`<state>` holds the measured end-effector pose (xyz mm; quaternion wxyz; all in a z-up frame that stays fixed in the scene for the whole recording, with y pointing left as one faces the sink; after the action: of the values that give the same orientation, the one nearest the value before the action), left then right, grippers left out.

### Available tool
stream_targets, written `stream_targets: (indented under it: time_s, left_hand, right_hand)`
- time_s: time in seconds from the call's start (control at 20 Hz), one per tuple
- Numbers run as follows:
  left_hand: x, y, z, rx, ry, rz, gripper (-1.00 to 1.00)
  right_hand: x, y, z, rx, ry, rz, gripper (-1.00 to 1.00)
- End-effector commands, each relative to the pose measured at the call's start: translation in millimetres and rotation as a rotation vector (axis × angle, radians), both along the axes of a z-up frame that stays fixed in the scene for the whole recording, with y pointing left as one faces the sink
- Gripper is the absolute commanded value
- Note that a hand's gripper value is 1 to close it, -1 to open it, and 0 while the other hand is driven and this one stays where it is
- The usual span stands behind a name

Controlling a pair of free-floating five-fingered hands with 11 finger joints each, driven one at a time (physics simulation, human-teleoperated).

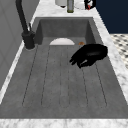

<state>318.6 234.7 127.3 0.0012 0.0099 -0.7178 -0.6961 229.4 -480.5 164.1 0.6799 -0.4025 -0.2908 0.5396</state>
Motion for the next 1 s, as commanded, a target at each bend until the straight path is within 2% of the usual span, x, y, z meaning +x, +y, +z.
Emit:
stream_targets:
  time_s: [0.0, 0.4, 0.5, 0.75, 0.95]
  left_hand:
    - [0.0, 0.0, 0.0, 0.000, 0.000, 0.000, 0.00]
    - [0.0, 0.0, 0.0, 0.000, 0.000, 0.000, 0.00]
    - [0.0, 0.0, 0.0, 0.000, 0.000, 0.000, 0.00]
    - [0.0, 0.0, 0.0, 0.000, 0.000, 0.000, 0.00]
    - [0.0, 0.0, 0.0, 0.000, 0.000, 0.000, 0.00]
  right_hand:
    - [18.0, 23.1, 30.2, -0.016, -0.019, 0.000, 1.00]
    - [54.4, 72.1, 88.4, -0.024, -0.021, -0.001, 1.00]
    - [58.0, 92.2, 91.0, -0.028, -0.002, -0.002, 1.00]
    - [67.6, 129.1, 89.4, -0.029, -0.054, -0.007, 1.00]
    - [74.8, 160.8, 85.0, -0.032, -0.068, -0.008, 1.00]
